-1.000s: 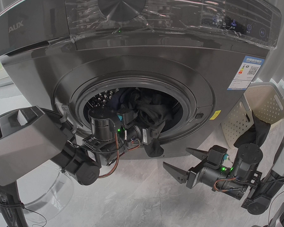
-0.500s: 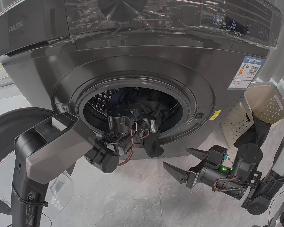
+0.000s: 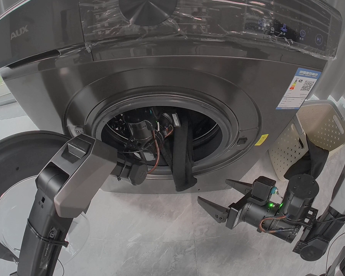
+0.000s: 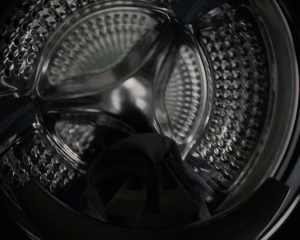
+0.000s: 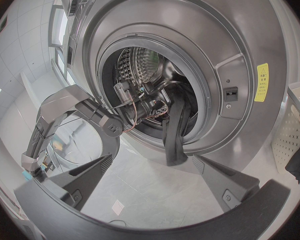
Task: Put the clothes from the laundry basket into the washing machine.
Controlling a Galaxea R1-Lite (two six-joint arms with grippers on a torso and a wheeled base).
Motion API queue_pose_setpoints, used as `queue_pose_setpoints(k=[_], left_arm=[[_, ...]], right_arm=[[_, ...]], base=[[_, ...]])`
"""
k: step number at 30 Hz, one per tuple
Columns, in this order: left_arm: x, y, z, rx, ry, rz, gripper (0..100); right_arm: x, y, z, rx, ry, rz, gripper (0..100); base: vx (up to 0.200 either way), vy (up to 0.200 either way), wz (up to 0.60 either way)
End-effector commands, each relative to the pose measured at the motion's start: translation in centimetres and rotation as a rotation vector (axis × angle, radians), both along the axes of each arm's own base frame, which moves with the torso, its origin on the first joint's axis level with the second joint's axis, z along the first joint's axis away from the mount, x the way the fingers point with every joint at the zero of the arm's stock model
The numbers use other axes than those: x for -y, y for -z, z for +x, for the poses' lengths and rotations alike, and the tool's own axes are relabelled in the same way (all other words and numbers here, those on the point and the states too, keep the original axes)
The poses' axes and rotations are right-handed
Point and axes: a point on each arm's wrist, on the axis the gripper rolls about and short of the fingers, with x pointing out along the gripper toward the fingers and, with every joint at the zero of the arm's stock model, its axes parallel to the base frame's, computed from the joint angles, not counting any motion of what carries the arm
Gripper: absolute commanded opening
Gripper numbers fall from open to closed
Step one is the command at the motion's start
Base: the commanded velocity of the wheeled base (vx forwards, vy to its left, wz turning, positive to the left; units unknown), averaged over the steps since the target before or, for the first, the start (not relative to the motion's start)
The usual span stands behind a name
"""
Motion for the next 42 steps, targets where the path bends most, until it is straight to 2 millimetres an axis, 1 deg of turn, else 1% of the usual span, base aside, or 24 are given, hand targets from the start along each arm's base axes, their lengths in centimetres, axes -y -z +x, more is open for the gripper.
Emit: queue_pose_setpoints(k=[1, 4, 5, 6, 9, 10, 11, 12, 13, 16, 19, 21, 22, 23, 27, 29, 34, 35, 36, 38, 39, 40, 42], left_arm=[[-1.1, 0.1, 2.4, 0.042, -0.080, -0.051, 0], [-0.9, -0.1, 2.1, 0.034, -0.072, -0.060, 0], [-0.9, -0.3, 1.9, 0.033, -0.068, -0.060, 100], [-0.9, -0.3, 1.9, 0.031, -0.068, -0.060, 100], [-0.7, 0.2, 0.8, -0.025, -0.049, -0.038, 100], [-0.7, 0.2, 0.8, -0.025, -0.049, -0.038, 100], [-0.4, 0.7, -0.2, -0.076, -0.024, -0.013, 100], [-0.5, 1.1, -0.7, -0.109, -0.016, 0.006, 100], [-0.6, 1.1, -0.9, -0.115, -0.013, 0.010, 100], [-0.6, 1.5, -3.4, -0.210, 0.049, 0.075, 100], [-0.6, 1.3, -5.4, -0.261, 0.104, 0.114, 100], [-0.5, 1.3, -6.0, -0.278, 0.119, 0.126, 100], [-0.5, 1.5, -6.8, -0.299, 0.137, 0.144, 100], [-0.5, 1.8, -7.1, -0.310, 0.144, 0.155, 100], [-0.6, 3.2, -7.5, -0.348, 0.146, 0.186, 100], [-0.6, 4.5, -7.5, -0.371, 0.156, 0.206, 100], [-0.6, 7.2, -6.3, -0.400, 0.145, 0.243, 100], [-0.7, 7.3, -6.1, -0.397, 0.142, 0.246, 100], [-0.8, 7.6, -5.4, -0.387, 0.130, 0.248, 0], [-0.9, 7.5, -4.8, -0.372, 0.123, 0.238, 0], [-0.9, 7.5, -4.8, -0.372, 0.123, 0.238, 0], [-0.8, 7.3, -4.3, -0.354, 0.121, 0.229, 0], [-0.8, 6.8, -3.9, -0.335, 0.123, 0.215, 0]], right_arm=[[-0.1, 0.2, 0.1, -0.004, 0.000, -0.003, 100], [-0.1, 0.2, 0.0, -0.006, 0.000, -0.003, 100], [-0.1, 0.2, 0.0, -0.005, 0.000, -0.004, 100], [-0.1, 0.2, 0.0, -0.007, 0.000, -0.004, 100], [-0.1, 0.2, 0.0, -0.007, -0.002, -0.004, 100], [-0.1, 0.2, 0.0, -0.007, -0.002, -0.004, 100], [-0.1, 0.2, 0.0, -0.007, -0.002, -0.004, 100], [-0.1, 0.2, 0.0, -0.006, -0.002, -0.005, 100], [-0.1, 0.2, 0.0, -0.007, 0.000, -0.004, 100], [0.0, 0.2, 0.0, -0.007, -0.002, -0.004, 100], [0.0, 0.2, 0.0, -0.007, -0.002, -0.006, 100], [0.0, 0.2, 0.0, -0.007, -0.002, -0.006, 100], [-0.1, 0.2, 0.0, -0.006, -0.002, -0.005, 100], [-0.1, 0.2, 0.0, -0.006, -0.002, -0.005, 100], [-0.1, 0.2, 0.0, -0.006, -0.003, -0.005, 100], [-0.1, 0.2, 0.0, -0.006, -0.002, -0.005, 100], [-0.1, 0.2, 0.0, -0.005, -0.003, -0.004, 100], [-0.1, 0.2, 0.0, -0.006, -0.003, -0.005, 100], [-0.1, 0.2, 0.0, -0.004, -0.003, -0.003, 100], [-0.1, 0.2, 0.1, -0.004, 0.000, -0.003, 100], [-0.1, 0.2, 0.1, -0.004, 0.000, -0.003, 100], [-0.1, 0.1, 0.0, -0.004, -0.002, -0.001, 100], [-0.1, 0.0, 0.1, 0.001, 0.000, 0.001, 100]], base=[[0.000, 0.000, 0.00], [0.000, 0.000, 0.00], [0.000, 0.000, 0.00], [0.000, 0.000, 0.00], [0.000, 0.000, 0.00], [0.000, 0.000, 0.00], [0.000, 0.000, 0.00], [0.000, 0.000, 0.00], [0.000, 0.000, 0.00], [0.000, 0.000, 0.00], [0.000, 0.000, 0.00], [0.000, 0.000, 0.00], [0.000, 0.000, 0.00], [0.000, 0.000, 0.00], [0.000, 0.000, 0.00], [0.000, 0.000, 0.00], [0.000, 0.000, 0.00], [0.000, 0.000, 0.00], [0.000, 0.000, 0.00], [0.000, 0.000, 0.00], [0.000, 0.000, 0.00], [0.000, 0.000, 0.00], [0.000, 0.000, 0.00]])
